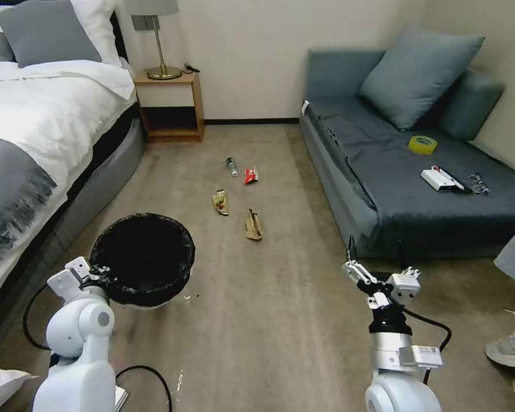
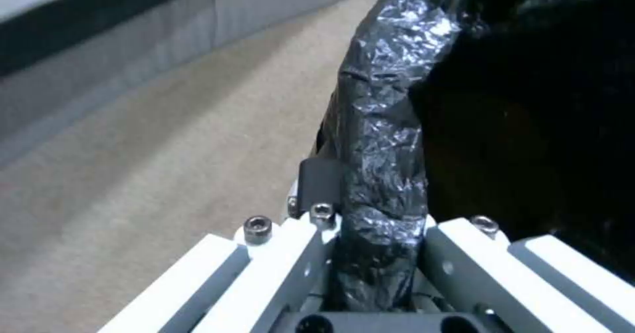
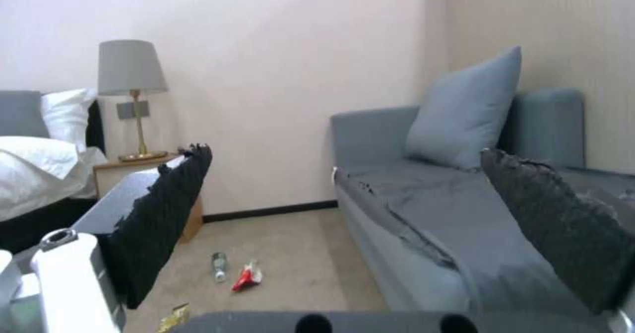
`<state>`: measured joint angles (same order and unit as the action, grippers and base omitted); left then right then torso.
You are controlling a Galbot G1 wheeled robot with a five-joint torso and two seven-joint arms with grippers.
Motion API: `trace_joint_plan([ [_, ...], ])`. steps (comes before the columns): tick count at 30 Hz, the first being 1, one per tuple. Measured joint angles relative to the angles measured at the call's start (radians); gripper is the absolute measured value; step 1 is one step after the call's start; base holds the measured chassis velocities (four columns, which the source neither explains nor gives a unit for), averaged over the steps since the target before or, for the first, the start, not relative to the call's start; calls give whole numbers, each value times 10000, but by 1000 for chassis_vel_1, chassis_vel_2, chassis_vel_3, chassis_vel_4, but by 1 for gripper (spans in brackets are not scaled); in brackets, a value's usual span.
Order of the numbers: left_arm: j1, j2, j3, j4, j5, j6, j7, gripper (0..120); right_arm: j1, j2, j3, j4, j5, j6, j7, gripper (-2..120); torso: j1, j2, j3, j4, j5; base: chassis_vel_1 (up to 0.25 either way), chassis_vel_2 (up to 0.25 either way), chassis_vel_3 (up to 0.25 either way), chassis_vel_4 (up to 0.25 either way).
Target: Pick up the trash bin, then pick up the garbage on the floor and place it into the trash bin.
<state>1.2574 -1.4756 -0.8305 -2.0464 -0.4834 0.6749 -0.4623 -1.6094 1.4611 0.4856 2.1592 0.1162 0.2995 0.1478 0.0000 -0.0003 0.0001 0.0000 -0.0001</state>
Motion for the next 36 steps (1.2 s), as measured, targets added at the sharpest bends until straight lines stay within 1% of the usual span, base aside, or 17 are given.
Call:
trace_joint_plan([
  [3,221,-125,-74,-216,546,-60,275,2,-23,-44,99,-56,1,78,-151,100,1,0,0,0,0,0,0,0,0],
  [4,221,-125,-74,-216,546,-60,275,2,-23,-44,99,-56,1,78,-151,100,1,0,0,0,0,0,0,0,0],
  [6,405,-228,-110,-493,906,-161,457,2,-28,-90,196,-149,1,278,-366,100,0,1,0,0,1,0,0,0,0],
  [11,525,-305,-125,-665,932,-212,505,2,-46,-102,202,-185,19,435,-608,100,0,2,-1,0,1,0,0,0,0],
  [17,527,-315,-193,-687,905,-231,510,2,-71,-83,141,-184,19,460,-655,100,-1,3,-2,0,2,-56,48,54,-51],
  [24,493,-307,-218,-636,874,-276,518,2,-91,-60,116,-183,18,485,-673,100,0,3,-1,0,1,-175,189,169,-177],
  [36,430,-302,-321,-507,821,-373,532,2,-96,-51,39,-256,-19,514,-704,100,0,2,0,1,0,-272,266,259,-252],
])
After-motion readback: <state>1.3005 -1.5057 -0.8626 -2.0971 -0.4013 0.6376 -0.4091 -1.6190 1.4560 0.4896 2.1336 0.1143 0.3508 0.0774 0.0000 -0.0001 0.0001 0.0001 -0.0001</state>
